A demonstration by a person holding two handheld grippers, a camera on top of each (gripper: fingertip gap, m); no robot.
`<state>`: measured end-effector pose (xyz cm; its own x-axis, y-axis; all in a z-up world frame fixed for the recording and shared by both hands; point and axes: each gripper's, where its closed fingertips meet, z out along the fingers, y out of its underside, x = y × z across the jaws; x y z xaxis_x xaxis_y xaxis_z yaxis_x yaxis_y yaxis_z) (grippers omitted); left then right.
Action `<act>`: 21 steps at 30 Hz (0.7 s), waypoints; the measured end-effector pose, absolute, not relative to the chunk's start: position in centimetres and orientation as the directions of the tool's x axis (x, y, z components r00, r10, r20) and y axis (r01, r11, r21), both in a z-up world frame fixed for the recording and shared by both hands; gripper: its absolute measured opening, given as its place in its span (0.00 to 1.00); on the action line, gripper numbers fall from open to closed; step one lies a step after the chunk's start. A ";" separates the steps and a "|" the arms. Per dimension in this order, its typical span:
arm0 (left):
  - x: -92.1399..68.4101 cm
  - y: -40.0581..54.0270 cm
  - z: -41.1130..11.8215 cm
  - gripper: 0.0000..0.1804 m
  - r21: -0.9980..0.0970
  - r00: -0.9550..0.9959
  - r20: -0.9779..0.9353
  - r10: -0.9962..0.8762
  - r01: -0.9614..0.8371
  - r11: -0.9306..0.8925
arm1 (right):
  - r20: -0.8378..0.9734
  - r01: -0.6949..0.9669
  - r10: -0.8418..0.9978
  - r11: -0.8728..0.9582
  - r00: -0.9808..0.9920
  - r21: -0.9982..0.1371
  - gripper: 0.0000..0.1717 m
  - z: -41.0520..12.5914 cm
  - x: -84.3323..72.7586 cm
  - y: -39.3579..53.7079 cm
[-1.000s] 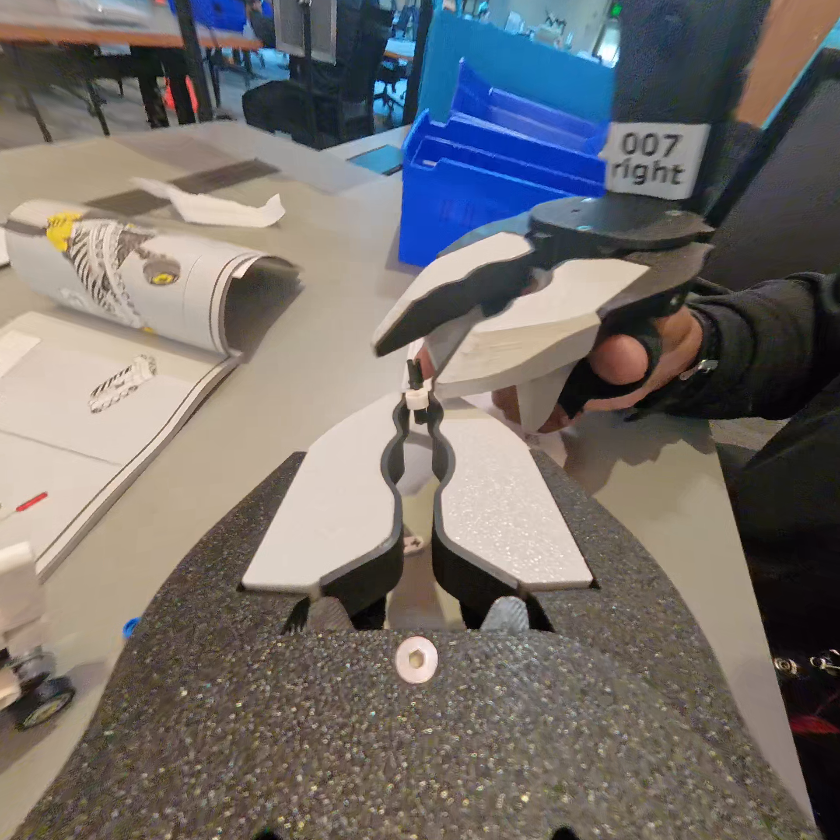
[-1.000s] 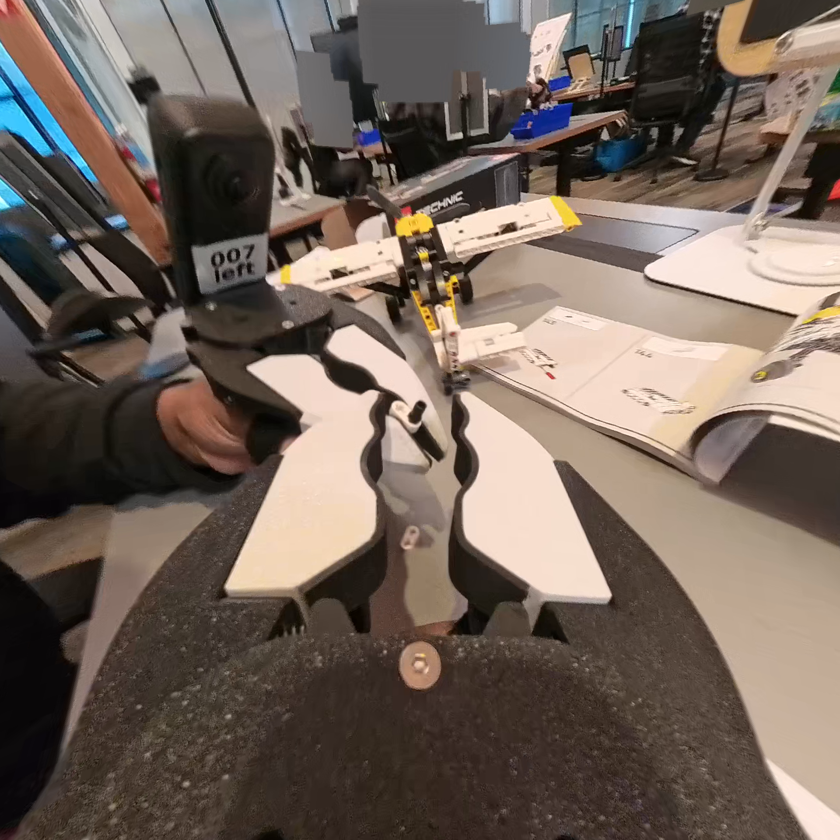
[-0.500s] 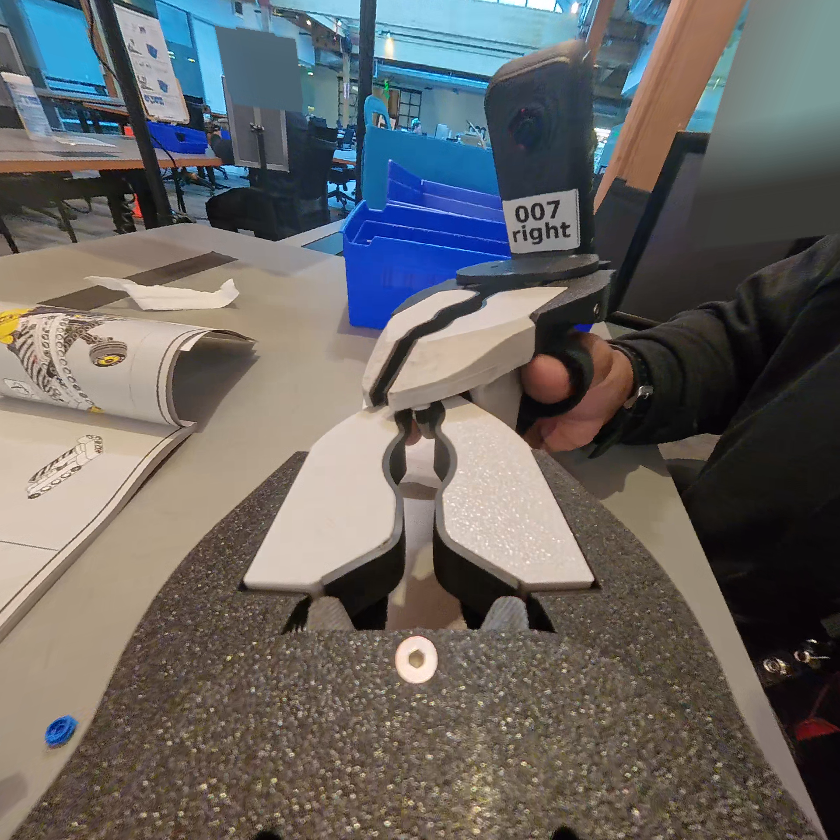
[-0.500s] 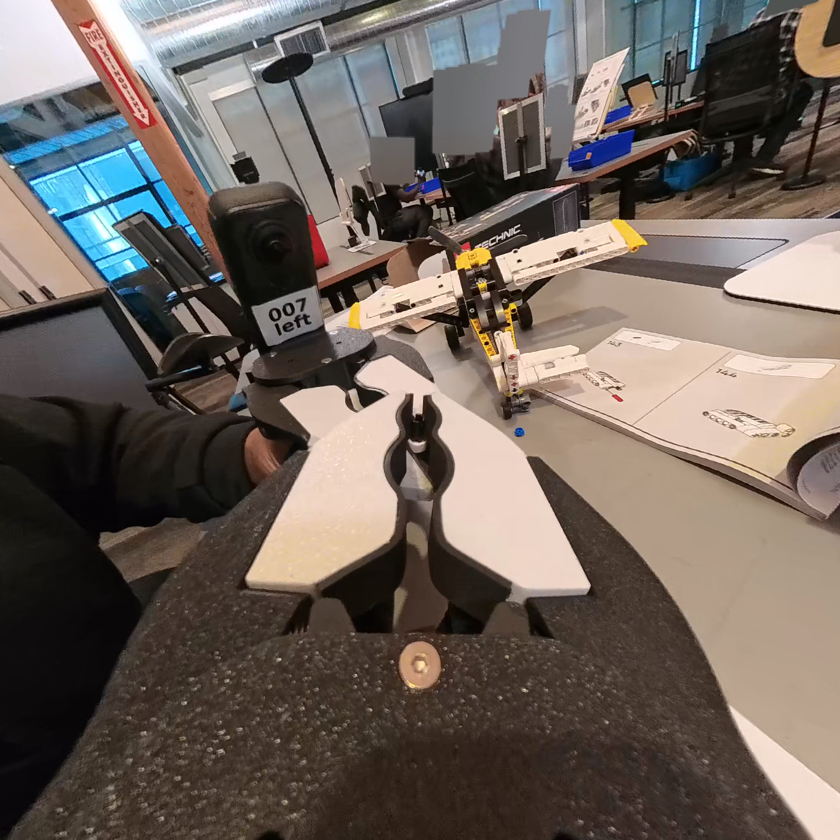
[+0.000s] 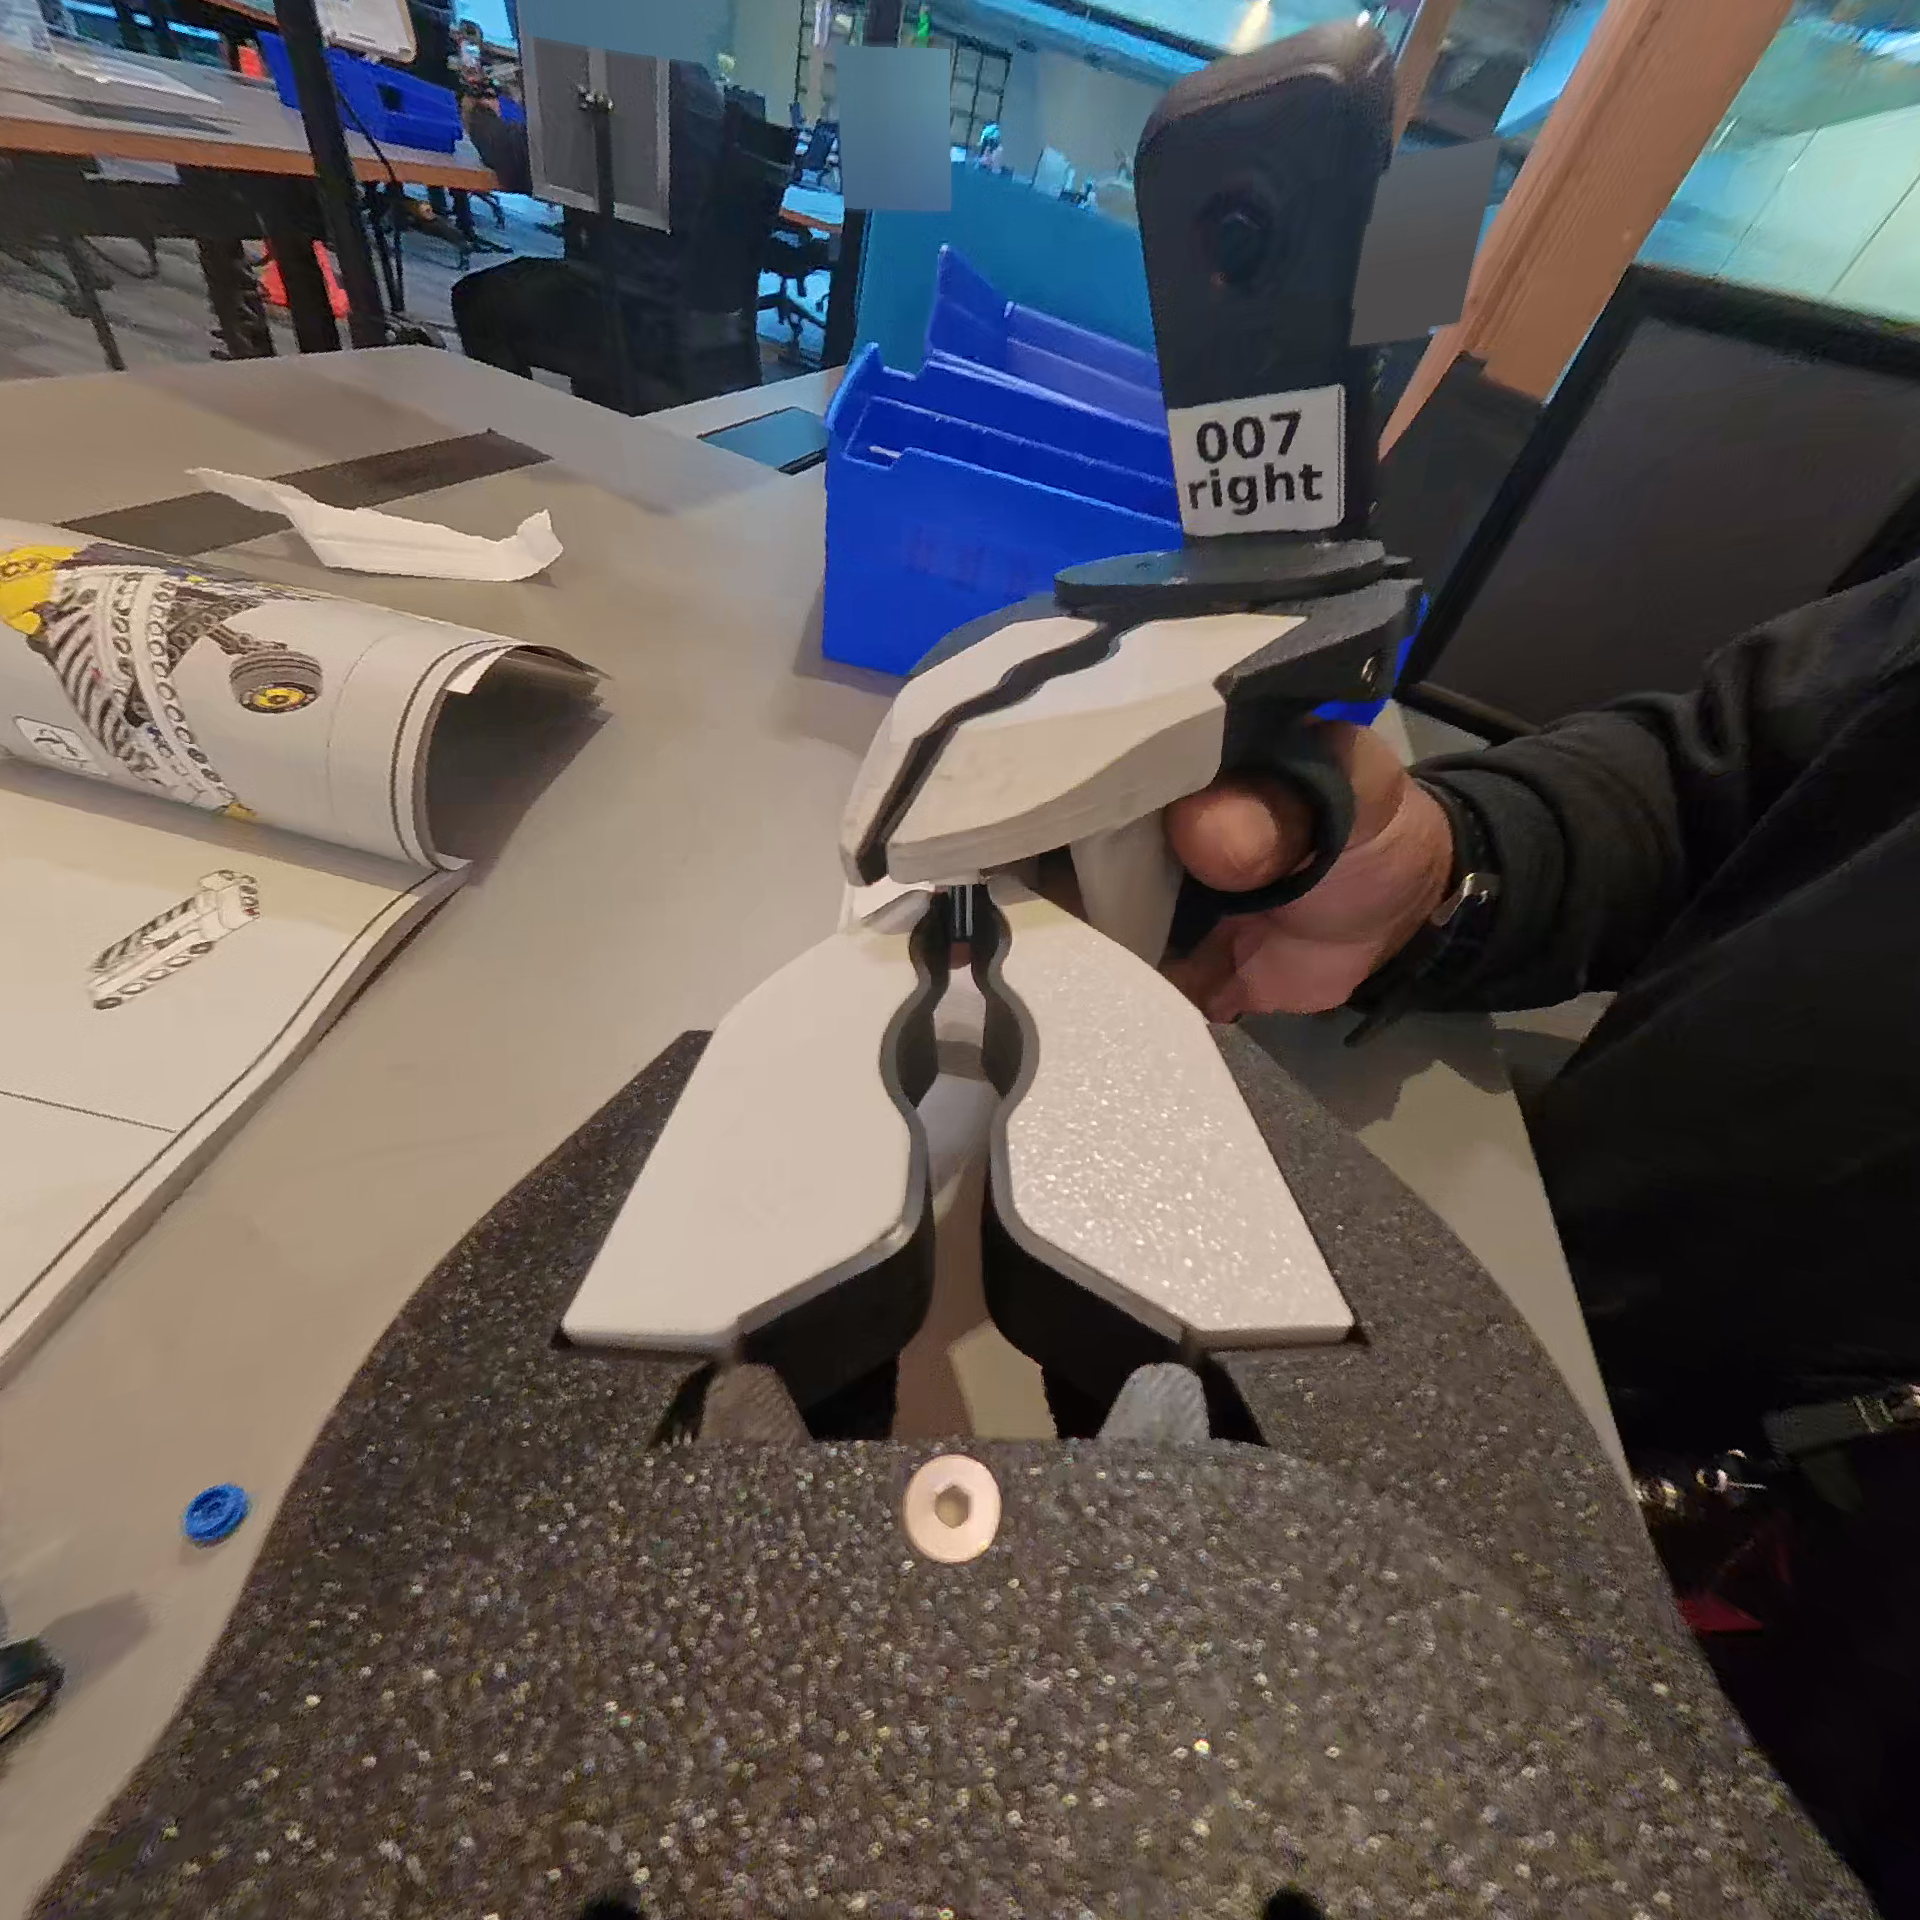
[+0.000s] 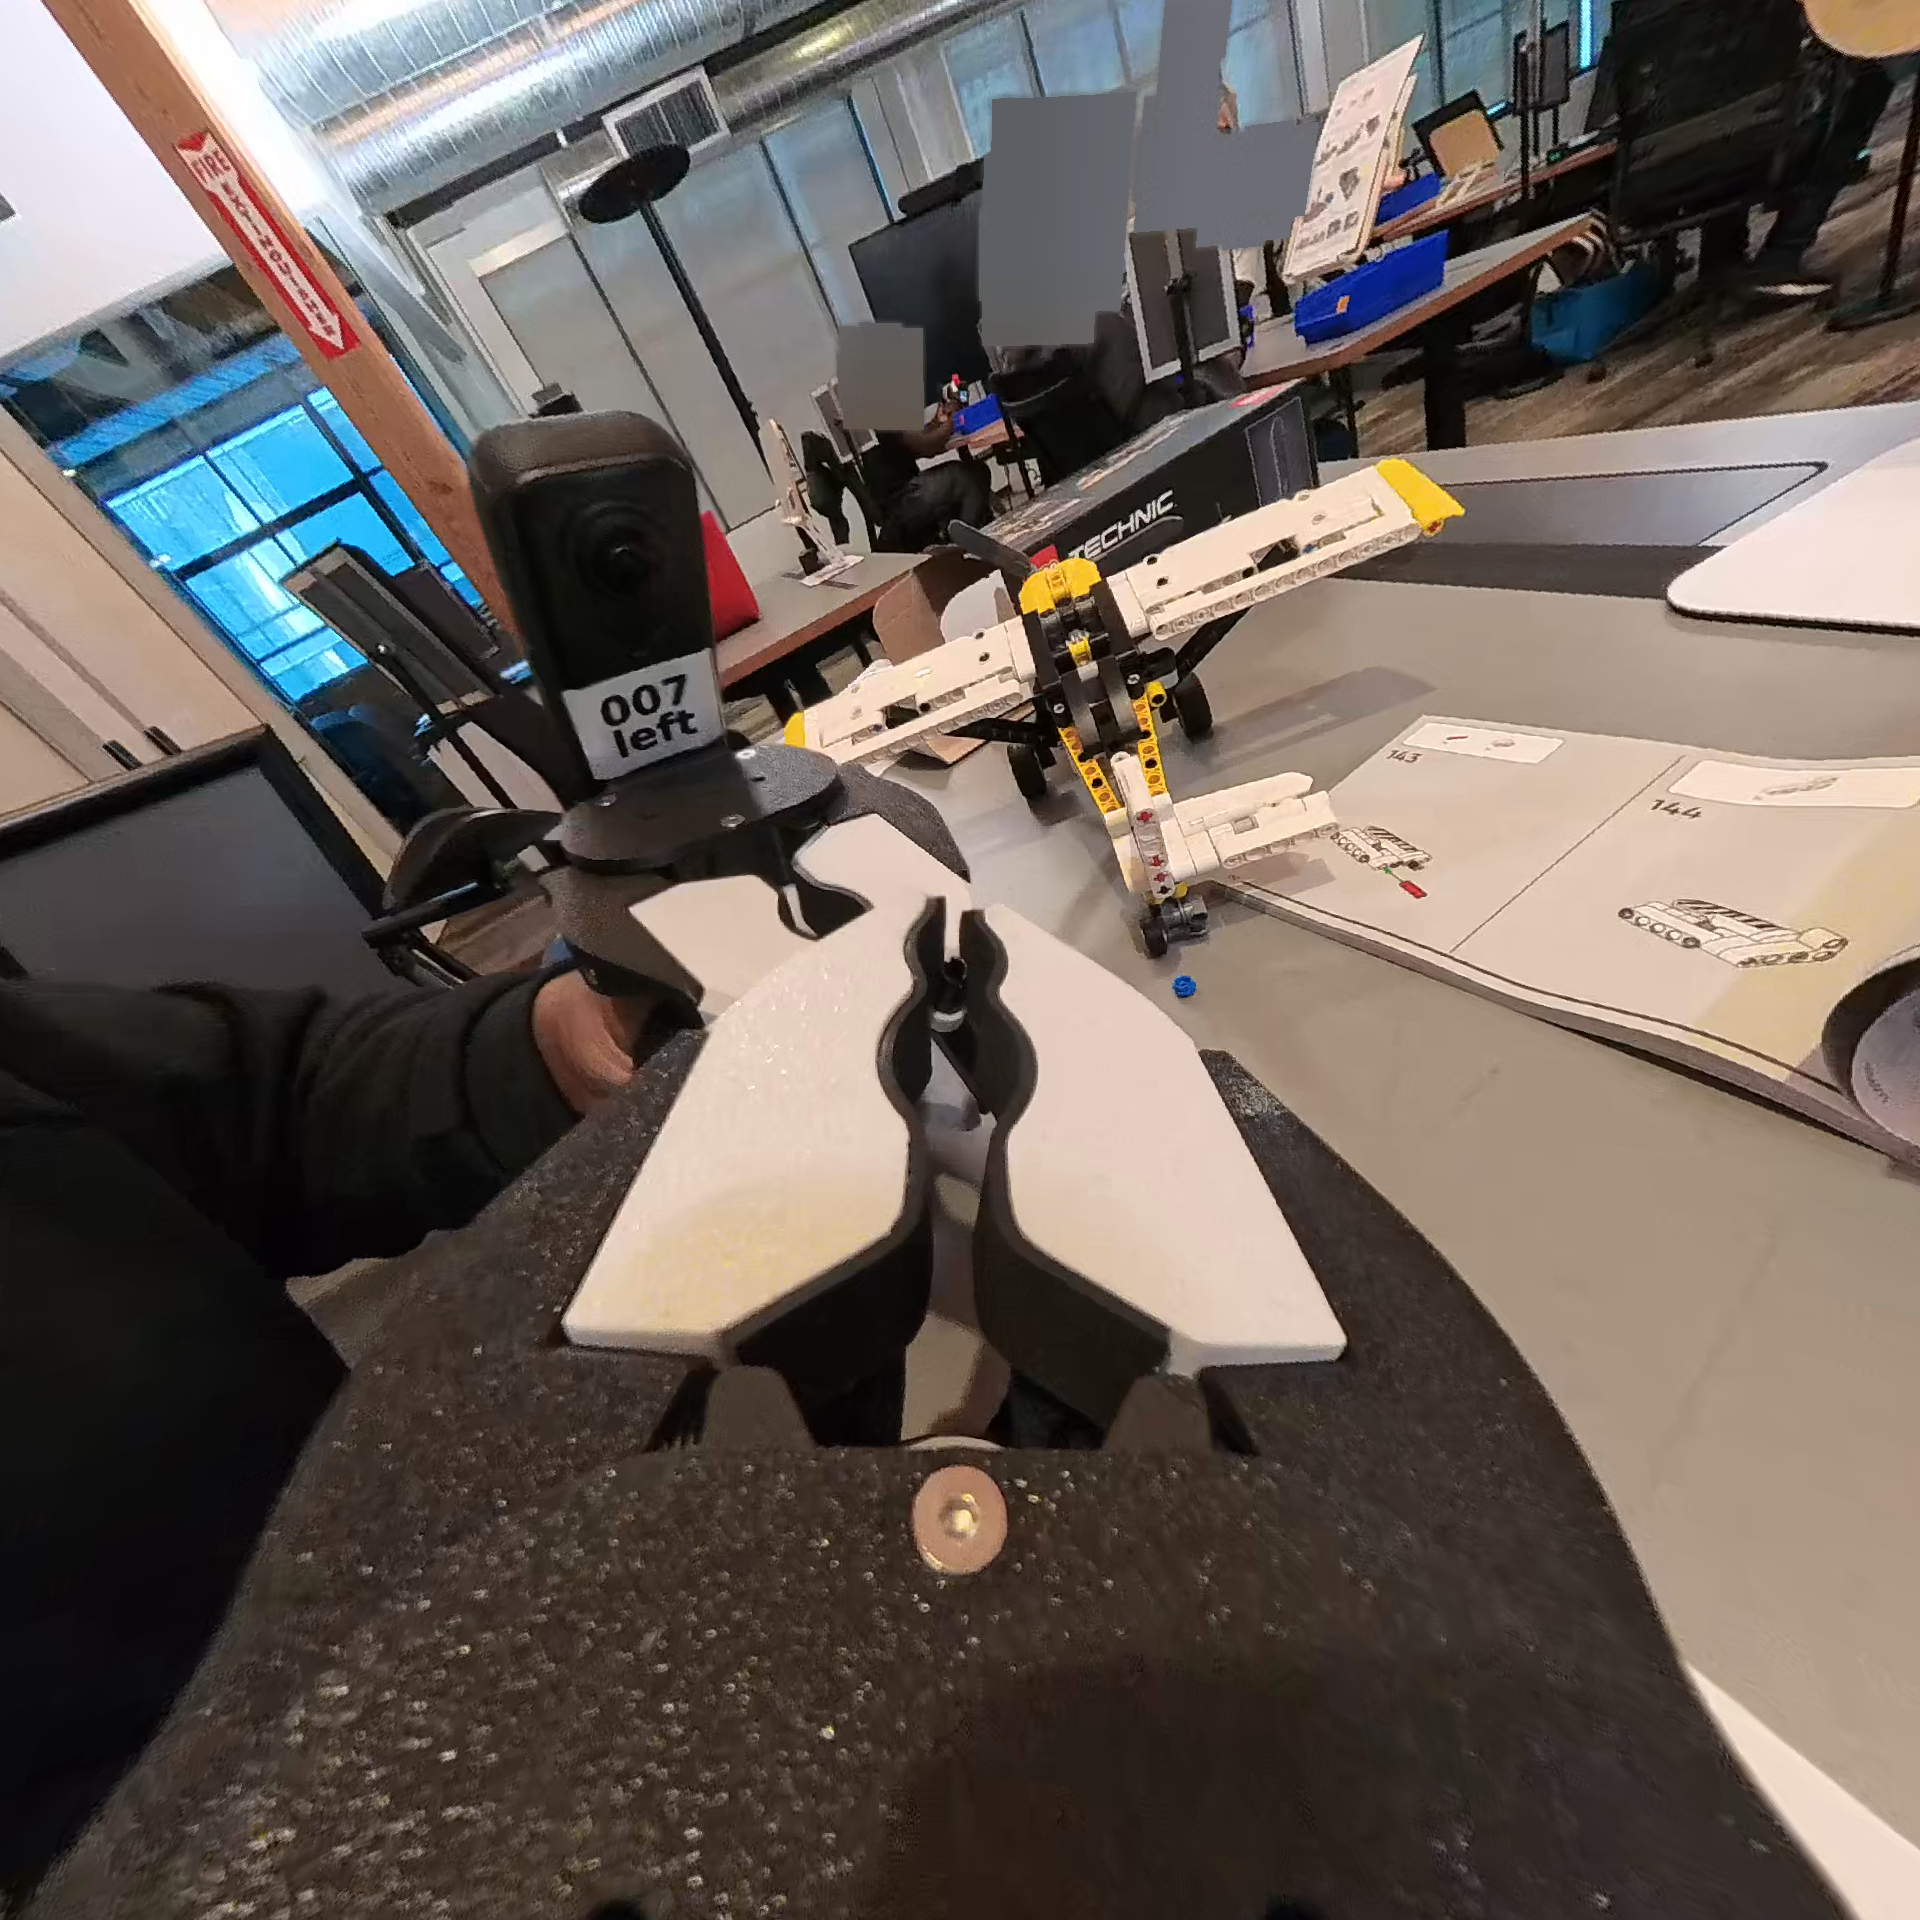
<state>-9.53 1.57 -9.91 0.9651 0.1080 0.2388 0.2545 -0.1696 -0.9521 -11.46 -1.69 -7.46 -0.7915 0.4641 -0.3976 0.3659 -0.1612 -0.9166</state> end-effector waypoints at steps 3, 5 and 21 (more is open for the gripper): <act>-9.7 1.5 -10.4 0.03 -0.946 0.964 0.229 0.132 0.252 -0.204 | -0.422 0.394 0.456 -0.160 -0.783 -0.905 0.01 -7.9 -11.6 -1.6; -9.9 1.4 -10.9 0.03 -0.941 0.963 0.222 0.151 0.252 -0.224 | -0.445 0.419 0.454 -0.164 -0.772 -0.893 0.01 -8.3 -11.8 -1.6; -12.4 0.1 -13.9 0.02 -0.896 0.948 -0.053 0.314 0.093 -0.433 | -0.538 0.470 0.504 -0.266 -0.676 -0.841 0.00 -9.2 -14.3 2.5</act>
<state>-12.45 0.09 -13.92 0.9478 0.3145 -0.0534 0.0933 -0.4333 -0.8964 -14.32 2.48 -9.20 -0.6759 0.5041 -0.5376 0.4704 -0.2665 -0.8413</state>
